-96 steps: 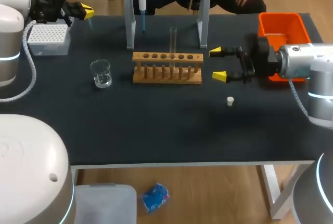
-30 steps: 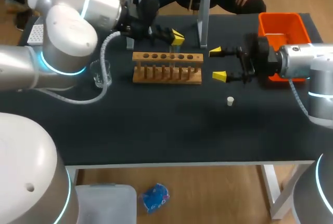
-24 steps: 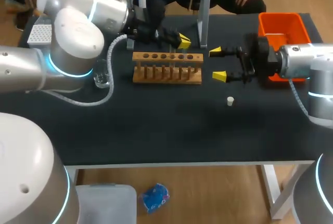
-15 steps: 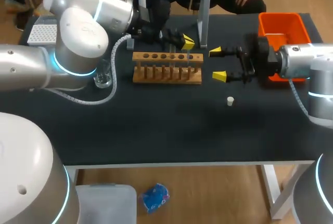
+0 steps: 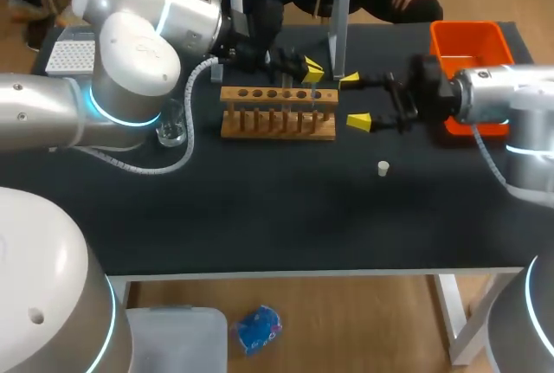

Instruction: Invert the test tube, pick up the pipette, mount the tip to pipette, aspirate from beaker and dispense into the tube, eject the tip, return the pipette, and cap with the stopper.

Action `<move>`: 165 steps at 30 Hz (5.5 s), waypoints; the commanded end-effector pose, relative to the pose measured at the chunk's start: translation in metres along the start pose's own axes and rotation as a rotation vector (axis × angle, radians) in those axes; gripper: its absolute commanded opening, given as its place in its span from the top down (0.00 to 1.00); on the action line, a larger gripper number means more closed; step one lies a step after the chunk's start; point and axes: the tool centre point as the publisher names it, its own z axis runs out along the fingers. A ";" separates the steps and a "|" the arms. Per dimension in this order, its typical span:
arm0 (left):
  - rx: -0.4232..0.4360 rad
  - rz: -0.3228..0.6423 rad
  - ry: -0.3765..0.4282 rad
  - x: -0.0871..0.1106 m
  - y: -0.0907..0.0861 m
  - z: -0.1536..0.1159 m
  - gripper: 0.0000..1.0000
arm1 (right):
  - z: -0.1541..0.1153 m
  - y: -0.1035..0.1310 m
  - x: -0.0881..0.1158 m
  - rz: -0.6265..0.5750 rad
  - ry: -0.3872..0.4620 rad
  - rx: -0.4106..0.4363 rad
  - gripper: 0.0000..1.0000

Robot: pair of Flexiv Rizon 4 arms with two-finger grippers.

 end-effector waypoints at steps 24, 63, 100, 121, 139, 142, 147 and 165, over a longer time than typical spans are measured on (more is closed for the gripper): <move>-0.002 0.000 0.004 -0.001 0.000 0.000 1.00 | 0.059 0.004 -0.015 0.016 0.062 -0.029 0.00; -0.002 0.000 0.004 -0.001 0.000 0.000 0.00 | 0.056 0.004 -0.013 0.008 0.072 -0.003 1.00; -0.002 0.000 0.004 -0.001 0.000 0.000 0.00 | -0.010 -0.012 0.019 0.047 0.012 -0.016 1.00; 0.026 -0.087 -0.302 -0.021 0.029 -0.077 0.00 | -0.010 -0.012 0.019 0.047 0.012 -0.016 1.00; 0.015 -0.138 -0.432 -0.047 0.042 -0.109 0.00 | -0.010 -0.012 0.019 0.047 0.012 -0.016 1.00; 0.032 -0.178 -0.558 -0.064 0.043 -0.126 0.00 | -0.010 -0.012 0.019 0.047 0.012 -0.016 1.00; 0.029 -0.200 -0.677 -0.083 0.045 -0.145 0.00 | -0.010 -0.012 0.019 0.047 0.012 -0.016 1.00; 0.020 -0.206 -0.731 -0.096 0.046 -0.156 0.00 | -0.010 -0.012 0.019 0.047 0.012 -0.016 1.00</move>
